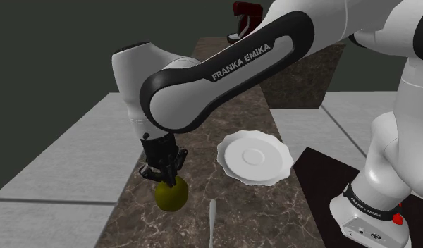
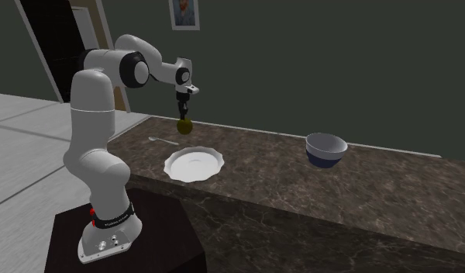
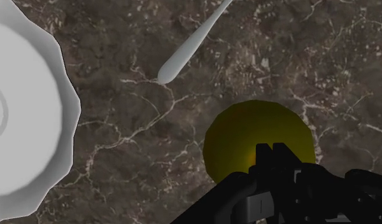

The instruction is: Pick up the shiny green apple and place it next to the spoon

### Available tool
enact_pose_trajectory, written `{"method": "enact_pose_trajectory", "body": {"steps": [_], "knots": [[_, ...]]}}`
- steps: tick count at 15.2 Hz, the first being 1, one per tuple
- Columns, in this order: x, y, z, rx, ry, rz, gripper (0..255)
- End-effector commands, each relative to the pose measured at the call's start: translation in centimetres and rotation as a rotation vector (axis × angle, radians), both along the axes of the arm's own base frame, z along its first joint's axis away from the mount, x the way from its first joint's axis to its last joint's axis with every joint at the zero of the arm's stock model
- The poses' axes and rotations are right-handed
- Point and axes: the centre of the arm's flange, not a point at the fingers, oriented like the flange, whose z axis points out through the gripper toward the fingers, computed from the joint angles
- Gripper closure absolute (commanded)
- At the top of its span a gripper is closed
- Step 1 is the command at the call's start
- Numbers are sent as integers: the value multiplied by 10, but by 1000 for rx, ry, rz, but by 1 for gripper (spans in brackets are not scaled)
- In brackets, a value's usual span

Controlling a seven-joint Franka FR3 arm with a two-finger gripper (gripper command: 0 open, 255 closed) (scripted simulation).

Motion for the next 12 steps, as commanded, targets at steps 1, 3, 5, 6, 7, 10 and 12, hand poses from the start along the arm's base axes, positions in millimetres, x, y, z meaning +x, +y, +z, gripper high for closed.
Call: {"method": "enact_pose_trajectory", "body": {"steps": [1, 3, 5, 6, 7, 10, 12], "knots": [[0, 0, 0, 0, 0, 0, 0], [0, 0, 0, 0, 0, 0, 0], [0, 0, 0, 0, 0, 0, 0], [0, 0, 0, 0, 0, 0, 0], [2, -1, 13, 0, 0, 0, 0], [7, -3, 50, 0, 0, 0, 0], [7, -3, 50, 0, 0, 0, 0]]}}
